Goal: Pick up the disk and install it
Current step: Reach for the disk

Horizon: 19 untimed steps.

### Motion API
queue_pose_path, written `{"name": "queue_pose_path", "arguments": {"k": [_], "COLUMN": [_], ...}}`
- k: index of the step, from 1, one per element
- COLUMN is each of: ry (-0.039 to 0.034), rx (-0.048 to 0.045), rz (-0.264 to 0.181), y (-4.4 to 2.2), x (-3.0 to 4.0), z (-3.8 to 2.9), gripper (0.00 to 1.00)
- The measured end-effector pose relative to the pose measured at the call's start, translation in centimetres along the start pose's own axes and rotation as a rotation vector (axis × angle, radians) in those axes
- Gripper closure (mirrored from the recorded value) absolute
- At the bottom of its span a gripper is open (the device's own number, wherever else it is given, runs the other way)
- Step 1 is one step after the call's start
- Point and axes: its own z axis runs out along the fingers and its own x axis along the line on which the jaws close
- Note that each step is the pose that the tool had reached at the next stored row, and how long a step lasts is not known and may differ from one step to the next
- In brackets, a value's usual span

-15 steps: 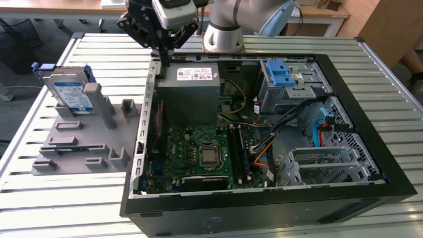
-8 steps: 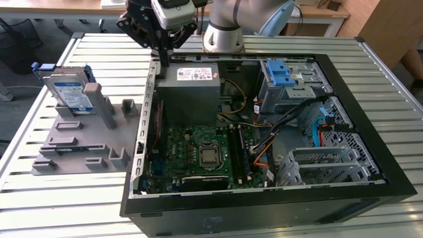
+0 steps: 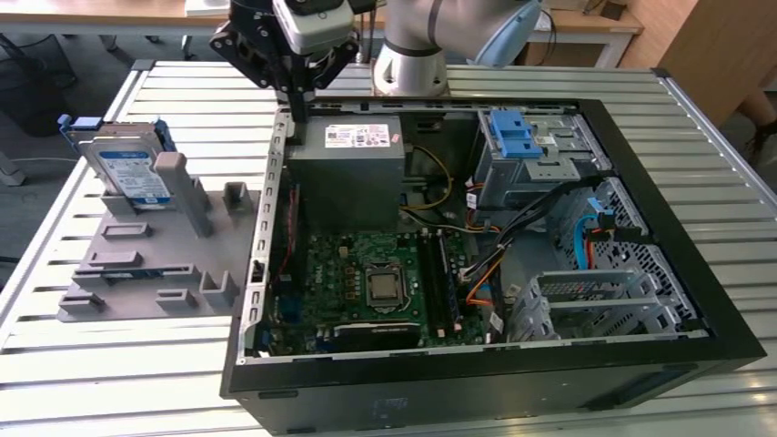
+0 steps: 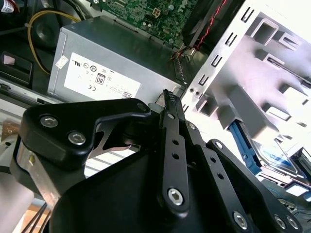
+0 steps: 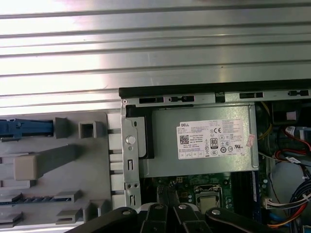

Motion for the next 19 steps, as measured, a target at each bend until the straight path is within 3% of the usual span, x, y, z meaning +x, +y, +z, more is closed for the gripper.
{"name": "queue_pose_path", "arguments": {"k": [19], "ry": [0.0], "rx": [-0.0001], "rz": [0.0], "y": [-0.07], "x": [0.98], "z": [-0.02], "gripper": [0.89]}}
